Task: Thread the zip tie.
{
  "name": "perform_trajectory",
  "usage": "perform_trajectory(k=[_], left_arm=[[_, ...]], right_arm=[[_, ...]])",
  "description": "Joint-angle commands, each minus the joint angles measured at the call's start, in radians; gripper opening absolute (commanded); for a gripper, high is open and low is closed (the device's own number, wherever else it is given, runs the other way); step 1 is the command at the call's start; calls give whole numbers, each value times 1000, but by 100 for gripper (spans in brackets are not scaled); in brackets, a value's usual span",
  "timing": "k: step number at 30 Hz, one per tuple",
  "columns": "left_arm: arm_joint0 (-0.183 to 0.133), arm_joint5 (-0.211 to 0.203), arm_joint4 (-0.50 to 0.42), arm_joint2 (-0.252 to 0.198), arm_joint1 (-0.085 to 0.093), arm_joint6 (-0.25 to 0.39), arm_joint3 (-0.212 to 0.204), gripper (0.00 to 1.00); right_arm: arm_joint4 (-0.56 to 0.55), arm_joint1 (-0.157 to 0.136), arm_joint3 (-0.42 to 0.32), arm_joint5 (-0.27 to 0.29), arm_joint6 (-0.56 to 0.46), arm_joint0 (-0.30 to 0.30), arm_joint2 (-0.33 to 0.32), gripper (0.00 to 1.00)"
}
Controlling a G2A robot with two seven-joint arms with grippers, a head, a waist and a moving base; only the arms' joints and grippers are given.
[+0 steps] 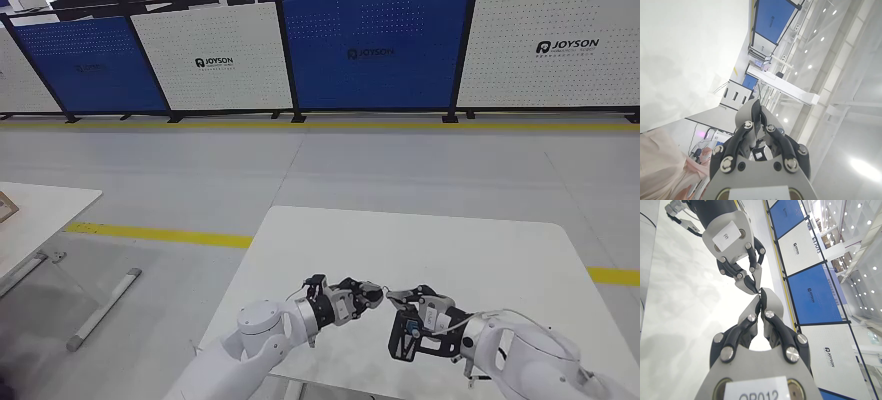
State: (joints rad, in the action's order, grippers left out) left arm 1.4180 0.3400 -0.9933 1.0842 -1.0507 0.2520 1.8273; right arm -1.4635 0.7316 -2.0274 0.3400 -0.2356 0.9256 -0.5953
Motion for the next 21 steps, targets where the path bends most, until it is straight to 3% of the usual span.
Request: perform_trajectory(k=[1,8,13,15,17,21], left_arm=[[0,0,1,0,2,0,1,0],[-2,-1,-10,3,3,-22,1,0],[7,-56,32,11,0,-85,7,0],[16,-90,72,13,-1,-114,8,0],[25,-111,103,15,-1,-130,10,0],[40,-129,172,21,1,-159,12,0]], right_arm=[[3,-1,-2,0,7,5,-7,48],[14,-11,-5,0,35,31,-38,49],[57,-21,1,0,60,66,-83,51],[78,-28,19,-2,67,94,-112,83],[119,-35,33,-15,85,126,-144,100],[236,-53,67,-43,88,204,-225,100]])
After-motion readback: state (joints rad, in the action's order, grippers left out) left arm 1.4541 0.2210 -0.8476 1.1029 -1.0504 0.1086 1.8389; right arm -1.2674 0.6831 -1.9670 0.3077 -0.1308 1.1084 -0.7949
